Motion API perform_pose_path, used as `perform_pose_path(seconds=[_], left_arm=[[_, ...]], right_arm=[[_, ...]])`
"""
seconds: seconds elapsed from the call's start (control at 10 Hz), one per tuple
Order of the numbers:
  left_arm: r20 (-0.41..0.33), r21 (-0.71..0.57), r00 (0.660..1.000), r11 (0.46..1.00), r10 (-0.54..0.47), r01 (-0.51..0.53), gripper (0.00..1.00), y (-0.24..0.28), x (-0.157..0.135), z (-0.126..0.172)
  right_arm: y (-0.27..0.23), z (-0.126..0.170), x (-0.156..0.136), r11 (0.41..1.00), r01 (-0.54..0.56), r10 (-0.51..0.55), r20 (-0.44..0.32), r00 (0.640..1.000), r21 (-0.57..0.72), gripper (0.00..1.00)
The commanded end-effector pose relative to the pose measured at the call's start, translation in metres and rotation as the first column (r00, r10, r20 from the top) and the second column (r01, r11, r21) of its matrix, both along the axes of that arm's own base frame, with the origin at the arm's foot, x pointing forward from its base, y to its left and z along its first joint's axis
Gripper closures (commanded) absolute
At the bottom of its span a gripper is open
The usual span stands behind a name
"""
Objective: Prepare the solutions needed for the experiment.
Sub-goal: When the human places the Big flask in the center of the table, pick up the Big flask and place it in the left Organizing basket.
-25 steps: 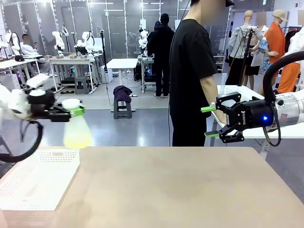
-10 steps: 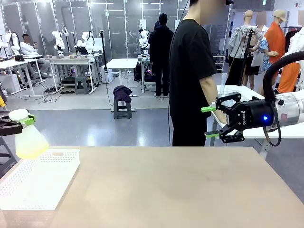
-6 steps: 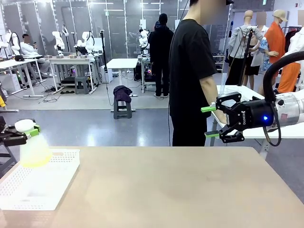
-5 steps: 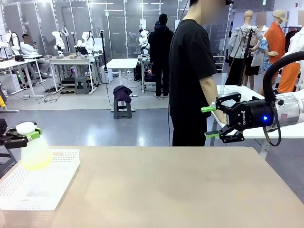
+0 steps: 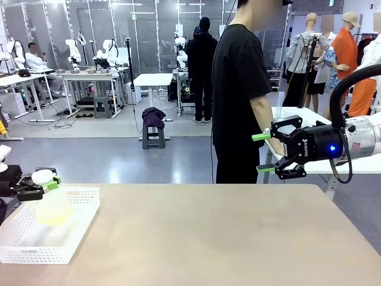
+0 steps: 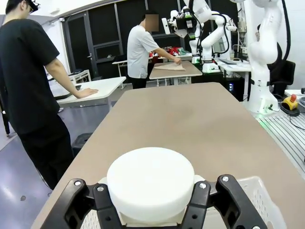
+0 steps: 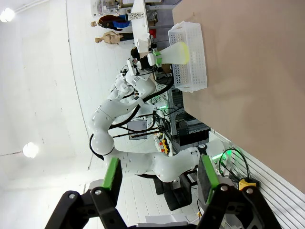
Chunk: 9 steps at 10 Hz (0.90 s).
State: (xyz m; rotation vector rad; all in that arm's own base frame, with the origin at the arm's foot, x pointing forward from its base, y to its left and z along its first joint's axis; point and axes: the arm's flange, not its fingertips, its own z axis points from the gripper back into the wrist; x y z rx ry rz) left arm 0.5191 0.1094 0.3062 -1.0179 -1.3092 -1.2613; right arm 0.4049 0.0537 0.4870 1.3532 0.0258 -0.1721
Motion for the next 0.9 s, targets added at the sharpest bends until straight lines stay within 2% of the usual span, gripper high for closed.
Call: perform_pose_path(seconds=[0.0, 0.8], left_arm=[[0.006, 0.006, 0.997, 0.997, -0.07, 0.07, 0.78, 0.0, 0.008, -0.004], [-0.088, 0.032, 0.988, 0.991, -0.124, 0.127, 0.78, -0.004, 0.016, -0.03]], right_arm=[[0.0, 0.0, 0.0, 1.0, -0.003, 0.003, 0.0, 1.0, 0.005, 0.19], [0.0, 0.0, 0.0, 1.0, -0.003, 0.003, 0.0, 1.0, 0.005, 0.19]])
